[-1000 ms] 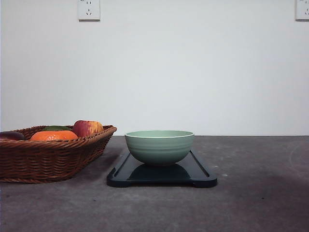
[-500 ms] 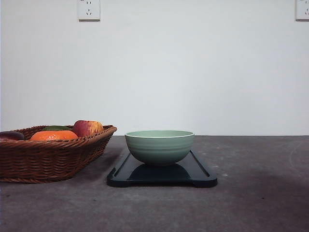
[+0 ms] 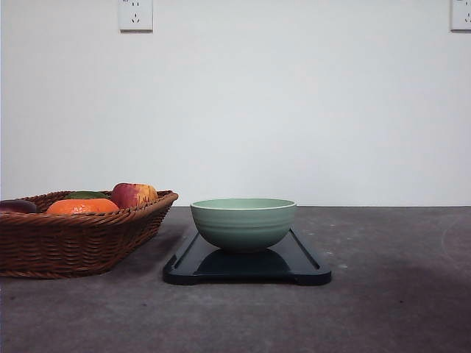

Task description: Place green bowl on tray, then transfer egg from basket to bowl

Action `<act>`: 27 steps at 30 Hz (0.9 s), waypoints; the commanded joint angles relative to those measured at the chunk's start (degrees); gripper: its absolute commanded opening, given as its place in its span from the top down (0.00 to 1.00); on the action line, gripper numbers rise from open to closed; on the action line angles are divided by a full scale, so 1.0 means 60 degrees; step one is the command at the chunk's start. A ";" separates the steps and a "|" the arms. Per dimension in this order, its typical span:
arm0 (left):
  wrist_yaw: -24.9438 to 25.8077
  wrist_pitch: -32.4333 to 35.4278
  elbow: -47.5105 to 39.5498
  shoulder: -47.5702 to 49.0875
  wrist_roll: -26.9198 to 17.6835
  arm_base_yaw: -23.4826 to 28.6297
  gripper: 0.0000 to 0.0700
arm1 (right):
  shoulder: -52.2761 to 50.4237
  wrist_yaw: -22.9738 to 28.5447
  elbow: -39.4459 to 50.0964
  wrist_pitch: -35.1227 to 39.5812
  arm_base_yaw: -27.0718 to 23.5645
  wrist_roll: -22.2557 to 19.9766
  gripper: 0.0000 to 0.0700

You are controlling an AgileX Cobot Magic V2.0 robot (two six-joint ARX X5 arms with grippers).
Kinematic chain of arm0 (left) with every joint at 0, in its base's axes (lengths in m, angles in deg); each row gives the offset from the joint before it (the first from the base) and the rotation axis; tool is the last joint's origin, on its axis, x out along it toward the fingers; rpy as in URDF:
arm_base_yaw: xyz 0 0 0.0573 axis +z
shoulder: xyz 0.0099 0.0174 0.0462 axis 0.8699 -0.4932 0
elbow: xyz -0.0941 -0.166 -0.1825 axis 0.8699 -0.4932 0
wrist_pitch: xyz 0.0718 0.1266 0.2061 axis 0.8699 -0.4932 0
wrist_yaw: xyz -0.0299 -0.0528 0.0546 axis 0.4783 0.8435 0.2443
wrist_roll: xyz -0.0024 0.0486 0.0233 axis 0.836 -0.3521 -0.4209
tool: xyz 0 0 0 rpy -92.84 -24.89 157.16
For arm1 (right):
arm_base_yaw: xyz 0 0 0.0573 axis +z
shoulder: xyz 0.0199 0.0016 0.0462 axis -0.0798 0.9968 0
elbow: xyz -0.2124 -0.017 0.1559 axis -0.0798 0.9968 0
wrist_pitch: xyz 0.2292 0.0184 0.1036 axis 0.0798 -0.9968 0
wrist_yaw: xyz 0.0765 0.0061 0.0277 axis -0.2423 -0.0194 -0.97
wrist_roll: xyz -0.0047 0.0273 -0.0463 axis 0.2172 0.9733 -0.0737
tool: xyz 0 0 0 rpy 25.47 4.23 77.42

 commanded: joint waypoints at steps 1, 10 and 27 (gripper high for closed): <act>0.0036 0.0102 -0.0186 0.0015 -0.0062 0.0000 1.00 | 0.0011 0.0004 0.0040 0.0098 0.0004 -0.0004 0.98; 0.0036 0.0102 -0.0186 0.0015 -0.0062 0.0000 1.00 | 0.0011 0.0004 0.0040 0.0098 0.0004 -0.0004 0.98; 0.0036 0.0102 -0.0186 0.0015 -0.0062 0.0000 1.00 | 0.0011 0.0004 0.0040 0.0095 0.0004 -0.0004 0.98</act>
